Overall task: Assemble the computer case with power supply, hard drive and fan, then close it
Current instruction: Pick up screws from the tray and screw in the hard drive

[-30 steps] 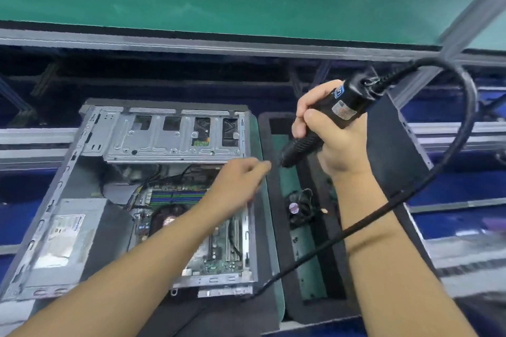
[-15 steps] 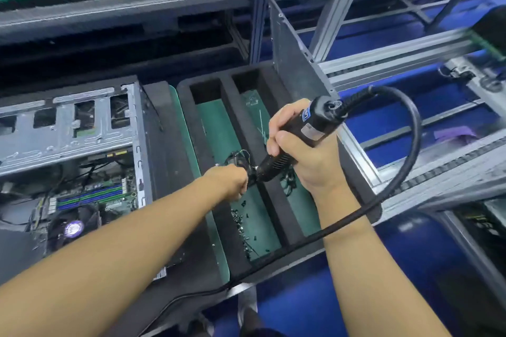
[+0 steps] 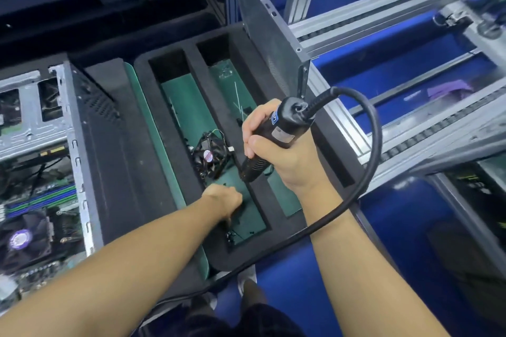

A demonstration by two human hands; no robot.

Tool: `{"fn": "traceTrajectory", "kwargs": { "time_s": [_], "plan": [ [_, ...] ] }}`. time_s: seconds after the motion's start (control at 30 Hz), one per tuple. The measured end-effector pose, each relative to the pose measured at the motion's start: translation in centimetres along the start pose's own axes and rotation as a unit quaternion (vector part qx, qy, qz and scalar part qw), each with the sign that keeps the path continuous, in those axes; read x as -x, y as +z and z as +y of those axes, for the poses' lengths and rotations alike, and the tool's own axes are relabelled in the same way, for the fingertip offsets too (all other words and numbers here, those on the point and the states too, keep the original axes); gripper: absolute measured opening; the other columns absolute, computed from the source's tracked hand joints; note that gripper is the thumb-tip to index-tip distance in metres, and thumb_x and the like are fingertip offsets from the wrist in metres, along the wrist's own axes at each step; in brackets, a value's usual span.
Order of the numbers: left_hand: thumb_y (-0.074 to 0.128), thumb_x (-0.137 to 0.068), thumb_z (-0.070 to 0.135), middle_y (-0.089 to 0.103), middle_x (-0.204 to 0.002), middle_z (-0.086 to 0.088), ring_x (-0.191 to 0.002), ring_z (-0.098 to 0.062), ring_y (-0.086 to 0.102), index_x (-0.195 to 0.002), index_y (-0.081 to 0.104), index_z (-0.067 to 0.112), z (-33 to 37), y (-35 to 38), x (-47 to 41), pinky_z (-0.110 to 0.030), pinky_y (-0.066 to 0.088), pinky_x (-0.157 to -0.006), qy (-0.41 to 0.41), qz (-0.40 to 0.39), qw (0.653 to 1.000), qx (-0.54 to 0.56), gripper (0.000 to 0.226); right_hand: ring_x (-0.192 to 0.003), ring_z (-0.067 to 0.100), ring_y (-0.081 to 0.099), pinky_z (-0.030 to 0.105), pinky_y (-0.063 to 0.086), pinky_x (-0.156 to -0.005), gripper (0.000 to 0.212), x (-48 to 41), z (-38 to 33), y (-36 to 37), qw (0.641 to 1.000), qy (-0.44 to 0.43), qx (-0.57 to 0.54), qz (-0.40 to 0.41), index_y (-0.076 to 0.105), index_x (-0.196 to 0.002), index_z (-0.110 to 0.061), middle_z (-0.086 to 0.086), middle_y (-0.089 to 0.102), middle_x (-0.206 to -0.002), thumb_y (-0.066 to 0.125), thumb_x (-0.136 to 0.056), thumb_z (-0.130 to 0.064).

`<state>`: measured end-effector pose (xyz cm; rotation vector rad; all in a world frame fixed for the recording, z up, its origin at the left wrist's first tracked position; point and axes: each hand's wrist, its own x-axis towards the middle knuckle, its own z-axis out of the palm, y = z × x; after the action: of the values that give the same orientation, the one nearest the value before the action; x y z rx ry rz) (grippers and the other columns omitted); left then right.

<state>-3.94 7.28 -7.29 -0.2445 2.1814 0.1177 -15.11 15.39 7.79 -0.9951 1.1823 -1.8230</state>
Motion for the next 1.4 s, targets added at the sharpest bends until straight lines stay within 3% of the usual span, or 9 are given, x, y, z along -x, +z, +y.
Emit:
{"fn": "traceTrajectory", "kwargs": {
  "time_s": [0.3, 0.43, 0.53, 0.63, 0.73, 0.83, 1.0, 1.17, 1.4],
  "plan": [
    [0.061, -0.093, 0.008, 0.061, -0.129, -0.007, -0.115, -0.033, 0.061, -0.127, 0.056, 0.01, 1.3, 1.4, -2.0, -0.044, 0.054, -0.084, -0.031, 0.019, 0.999, -0.026, 0.035, -0.062, 0.026, 0.053, 0.041, 0.048, -0.063, 0.031, -0.1, 0.0, -0.6, 1.0, 0.003, 0.012, 0.004, 0.066, -0.088, -0.028, 0.008, 0.061, -0.078, 0.061, -0.078, 0.001],
    [0.07, -0.088, 0.02, 0.06, -0.122, -0.01, -0.113, -0.033, 0.062, -0.121, 0.058, 0.007, 0.2, 0.7, -1.3, -0.04, 0.05, -0.077, -0.037, 0.013, 0.995, 0.09, 0.038, -0.062, 0.026, 0.053, 0.04, 0.048, -0.063, 0.032, -0.6, -0.3, -0.3, 1.0, 0.002, 0.014, 0.006, 0.065, -0.087, -0.027, 0.009, 0.061, -0.076, 0.06, -0.076, 0.002],
    [0.069, -0.081, 0.026, 0.066, -0.094, -0.01, -0.09, -0.03, 0.064, -0.088, 0.066, 0.013, -2.0, -1.9, 0.4, -0.031, 0.052, -0.074, -0.019, 0.059, 0.96, 0.274, 0.015, -0.061, 0.028, 0.054, 0.041, 0.048, -0.064, 0.029, -1.6, -1.1, 0.4, 1.0, -0.011, 0.02, 0.009, 0.065, -0.085, -0.025, 0.011, 0.06, -0.076, 0.06, -0.075, 0.002],
    [0.061, -0.087, 0.024, 0.053, -0.069, -0.001, -0.066, -0.023, 0.048, -0.066, 0.051, 0.017, -5.3, -5.7, 3.2, -0.027, 0.039, -0.06, -0.022, 0.123, 0.864, 0.487, 0.025, -0.06, 0.028, 0.053, 0.04, 0.048, -0.065, 0.025, -3.3, -2.3, 1.5, 0.999, -0.034, 0.01, 0.004, 0.064, -0.087, -0.022, 0.009, 0.061, -0.078, 0.061, -0.076, 0.001],
    [0.054, -0.091, 0.014, 0.052, -0.066, -0.003, -0.053, -0.015, 0.044, -0.074, 0.051, 0.016, -8.9, -8.8, 7.4, -0.027, 0.037, -0.053, 0.0, 0.154, 0.64, 0.753, 0.018, -0.06, 0.029, 0.053, 0.045, 0.046, -0.065, 0.027, -5.6, -3.8, 3.1, 0.998, -0.07, 0.009, 0.002, 0.066, -0.085, -0.027, 0.006, 0.061, -0.077, 0.062, -0.077, -0.001],
    [0.059, -0.093, 0.008, 0.062, -0.07, -0.005, -0.059, -0.013, 0.059, -0.083, 0.058, 0.012, -12.2, -9.1, 12.2, -0.026, 0.053, -0.054, 0.037, 0.177, 0.419, 0.89, 0.011, -0.06, 0.031, 0.052, 0.048, 0.045, -0.064, 0.026, -7.9, -5.1, 5.6, 0.993, -0.12, -0.003, 0.006, 0.066, -0.086, -0.025, 0.007, 0.061, -0.075, 0.061, -0.079, -0.001],
    [0.061, -0.093, 0.003, 0.072, -0.081, -0.015, -0.073, -0.025, 0.074, -0.092, 0.066, -0.001, -14.4, -5.9, 17.7, -0.036, 0.061, -0.061, 0.078, 0.196, 0.179, 0.961, 0.007, -0.059, 0.03, 0.052, 0.047, 0.045, -0.064, 0.023, -11.0, -6.5, 11.0, 0.984, -0.174, -0.042, -0.01, 0.064, -0.087, -0.019, 0.006, 0.062, -0.077, 0.058, -0.08, 0.002],
    [0.06, -0.09, -0.003, 0.072, -0.084, -0.02, -0.075, -0.027, 0.075, -0.101, 0.064, -0.008, -15.4, -3.4, 20.9, -0.036, 0.062, -0.061, 0.099, 0.199, 0.051, 0.974, 0.012, -0.058, 0.027, 0.054, 0.042, 0.045, -0.066, 0.021, -12.1, -6.8, 16.1, 0.982, -0.163, -0.09, -0.036, 0.065, -0.085, -0.019, 0.007, 0.061, -0.079, 0.058, -0.08, 0.001],
    [0.064, -0.076, -0.003, 0.072, -0.09, -0.023, -0.078, -0.028, 0.075, -0.097, 0.064, -0.01, -15.9, -1.7, 23.5, -0.036, 0.062, -0.062, 0.153, 0.201, -0.024, 0.967, 0.022, -0.055, 0.024, 0.054, 0.034, 0.048, -0.062, 0.02, -12.0, -6.5, 20.1, 0.981, -0.122, -0.148, -0.011, 0.06, -0.083, -0.013, 0.009, 0.057, -0.078, 0.054, -0.079, 0.006]
  ]
}}
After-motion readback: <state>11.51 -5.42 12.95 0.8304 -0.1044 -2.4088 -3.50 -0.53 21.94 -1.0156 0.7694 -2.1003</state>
